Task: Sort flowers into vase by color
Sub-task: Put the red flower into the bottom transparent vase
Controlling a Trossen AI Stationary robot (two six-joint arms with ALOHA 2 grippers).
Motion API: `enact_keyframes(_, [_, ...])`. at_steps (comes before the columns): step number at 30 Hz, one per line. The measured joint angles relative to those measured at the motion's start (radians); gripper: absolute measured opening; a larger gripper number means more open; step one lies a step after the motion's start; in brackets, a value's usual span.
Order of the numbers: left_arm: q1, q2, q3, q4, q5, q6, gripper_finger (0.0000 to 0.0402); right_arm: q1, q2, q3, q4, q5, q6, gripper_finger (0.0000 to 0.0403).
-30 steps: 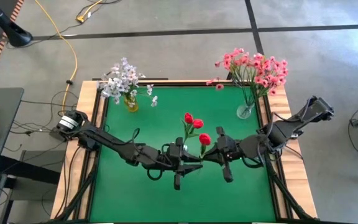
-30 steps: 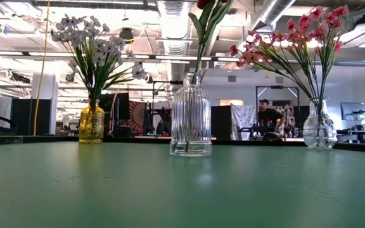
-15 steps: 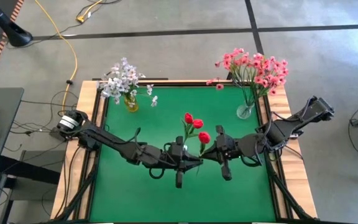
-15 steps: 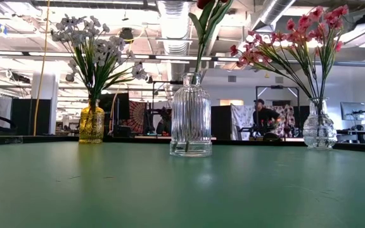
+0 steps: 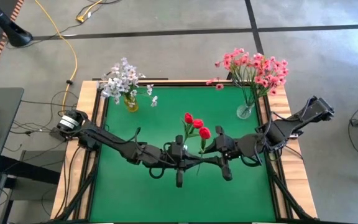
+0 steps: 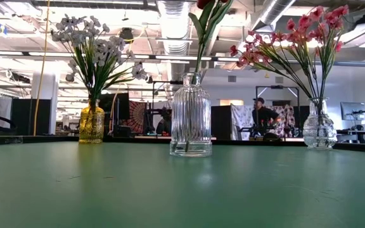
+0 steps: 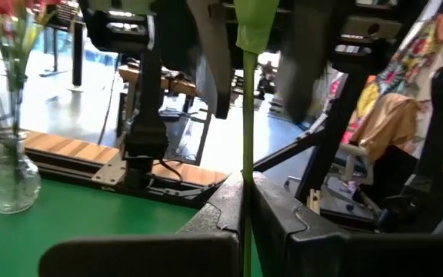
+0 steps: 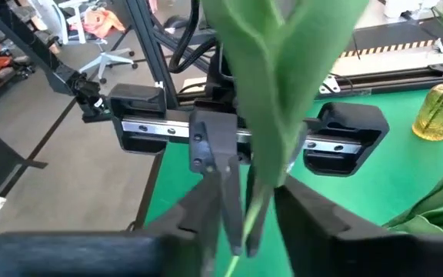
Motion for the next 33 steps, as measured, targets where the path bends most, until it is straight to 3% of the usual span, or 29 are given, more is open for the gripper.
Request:
enact_keyframes(5, [0.0,-0.002,0.0,-0.001,-0.06,0.045,0.0,0.0,0.0,0.0,0.0,0.0,0.001,0.0217])
enact_keyframes(9, [0.0,-0.023,0.0,-0.006,-0.095,0.093,0.0,0.006,0.0,0.0,-0.025,0.0,0.039,0.0251])
enact_keyframes(23, [0.0,-0.158,0.001,-0.318,-0.268,0.131,0.0,0.082,-0.01,0.0,-0.244,0.001,0.211,0.0255])
enact_keyframes(27, [-0.006,-0.161,-0.042,-0.271,-0.306,0.151,0.0,0.116,-0.01,0.0,-0.274,0.043,0.251,0.0255])
enact_keyframes(33, [0.001,-0.202,-0.214,-0.097,-0.357,0.123,0.0,0.173,-0.01,0.0,-0.291,0.088,0.296,0.0255])
